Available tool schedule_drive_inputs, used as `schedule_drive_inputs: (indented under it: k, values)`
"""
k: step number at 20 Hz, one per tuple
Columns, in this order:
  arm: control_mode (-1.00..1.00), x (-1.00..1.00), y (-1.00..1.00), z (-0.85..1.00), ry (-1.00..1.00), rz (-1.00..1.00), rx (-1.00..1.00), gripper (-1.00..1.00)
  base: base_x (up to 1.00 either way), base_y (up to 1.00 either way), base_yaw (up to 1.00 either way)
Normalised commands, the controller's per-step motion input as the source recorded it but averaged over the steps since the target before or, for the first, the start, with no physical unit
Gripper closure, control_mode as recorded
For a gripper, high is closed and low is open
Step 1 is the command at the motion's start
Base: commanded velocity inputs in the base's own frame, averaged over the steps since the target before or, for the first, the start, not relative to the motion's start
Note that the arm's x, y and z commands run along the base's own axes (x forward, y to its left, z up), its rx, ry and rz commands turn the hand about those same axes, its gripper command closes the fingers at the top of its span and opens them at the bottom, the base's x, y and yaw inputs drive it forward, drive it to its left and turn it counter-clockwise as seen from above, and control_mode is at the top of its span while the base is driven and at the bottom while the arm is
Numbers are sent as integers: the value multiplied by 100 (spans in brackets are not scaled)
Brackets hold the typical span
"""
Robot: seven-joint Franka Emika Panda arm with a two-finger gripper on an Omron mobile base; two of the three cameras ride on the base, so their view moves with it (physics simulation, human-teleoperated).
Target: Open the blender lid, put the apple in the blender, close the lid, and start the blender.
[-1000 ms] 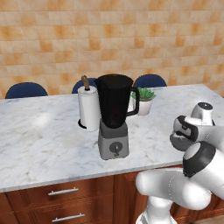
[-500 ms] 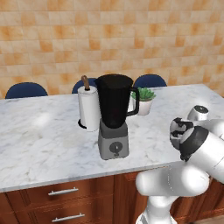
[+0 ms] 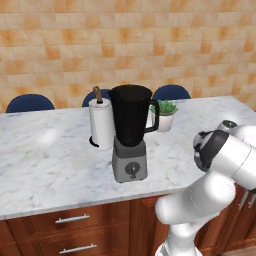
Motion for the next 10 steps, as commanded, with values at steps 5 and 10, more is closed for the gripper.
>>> schedule_drive_inputs:
  k: [5,10]
  values:
    - [-100,17,-4,-43,0,0,0,-100,0,0,0]
    - [-100,6,23,-84,4,0,-4,100,0,0,0]
